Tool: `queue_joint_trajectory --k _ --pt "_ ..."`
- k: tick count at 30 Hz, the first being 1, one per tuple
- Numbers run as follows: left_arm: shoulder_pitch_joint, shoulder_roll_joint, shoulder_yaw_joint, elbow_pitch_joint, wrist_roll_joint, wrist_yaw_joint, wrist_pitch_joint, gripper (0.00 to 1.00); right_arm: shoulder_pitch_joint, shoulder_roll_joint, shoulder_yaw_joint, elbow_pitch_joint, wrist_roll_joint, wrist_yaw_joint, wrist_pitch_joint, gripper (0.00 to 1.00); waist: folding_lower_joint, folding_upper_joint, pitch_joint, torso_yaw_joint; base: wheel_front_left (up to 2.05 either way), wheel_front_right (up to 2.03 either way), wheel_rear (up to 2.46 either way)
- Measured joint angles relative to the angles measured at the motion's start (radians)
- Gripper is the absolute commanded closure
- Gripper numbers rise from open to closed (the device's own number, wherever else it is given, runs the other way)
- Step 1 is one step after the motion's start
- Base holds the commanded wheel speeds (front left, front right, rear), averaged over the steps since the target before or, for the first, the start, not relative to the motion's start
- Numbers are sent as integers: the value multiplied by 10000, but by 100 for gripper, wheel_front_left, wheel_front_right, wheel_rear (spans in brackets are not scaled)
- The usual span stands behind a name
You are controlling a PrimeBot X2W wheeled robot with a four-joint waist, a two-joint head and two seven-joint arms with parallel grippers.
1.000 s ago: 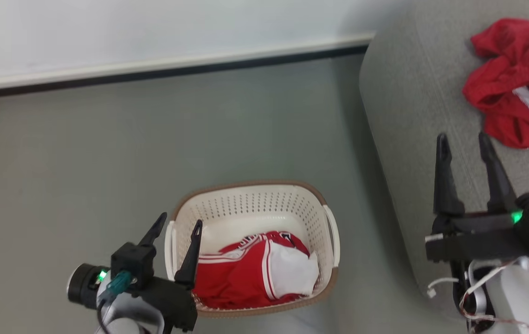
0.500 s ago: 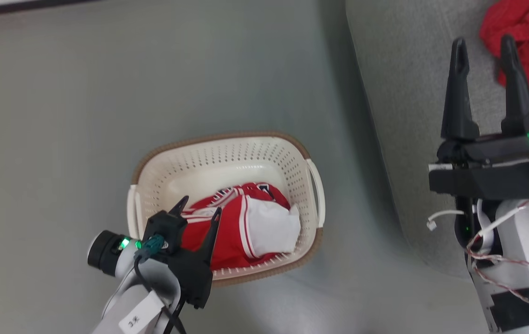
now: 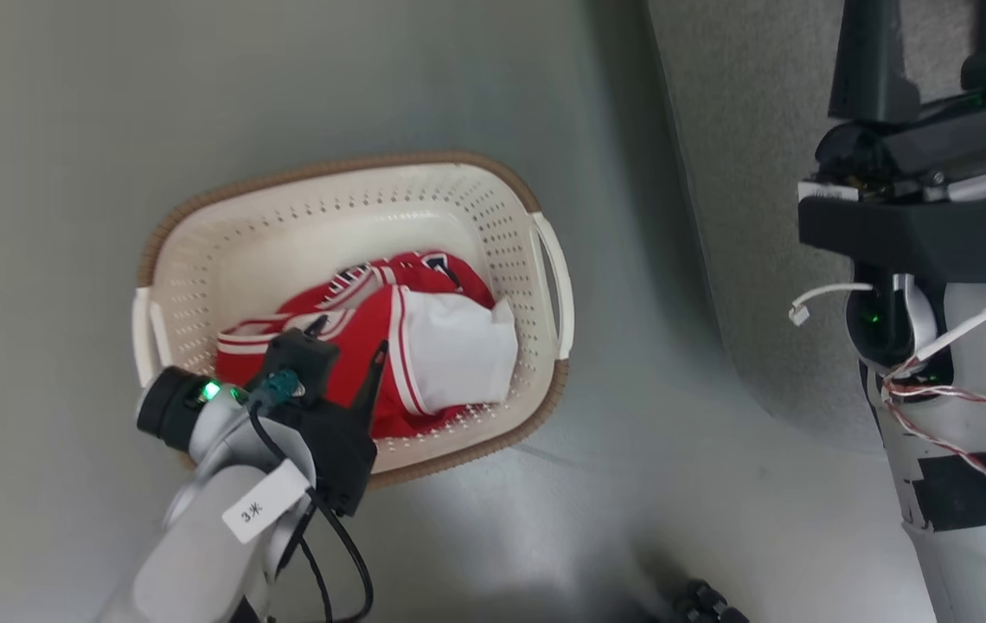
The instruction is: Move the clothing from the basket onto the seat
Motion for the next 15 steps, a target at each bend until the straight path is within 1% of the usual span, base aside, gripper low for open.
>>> queue_joint_trajectory --k 5,8,9,13,15 --pt "-549 182 10 282 240 -88 102 0 -437 100 15 -176 -6 15 -82 0 -1 -1 751 -257 0 0 0" --pt "-794 345 -10 522 343 -100 134 0 -686 171 81 -125 -10 81 -144 0 0 0 1182 -415 0 0 0" --pt "-854 372 -13 619 374 -169 153 0 -738 194 102 -94 -10 86 -165 0 0 0 1312 -468 0 0 0" --pt "-912 376 -98 965 383 -182 150 0 -802 267 182 213 -10 96 -249 0 0 0 1749 -701 0 0 0" --pt "-922 345 -150 1124 405 -257 134 0 -885 280 209 299 -10 100 -263 0 0 0 1894 -823 0 0 0"
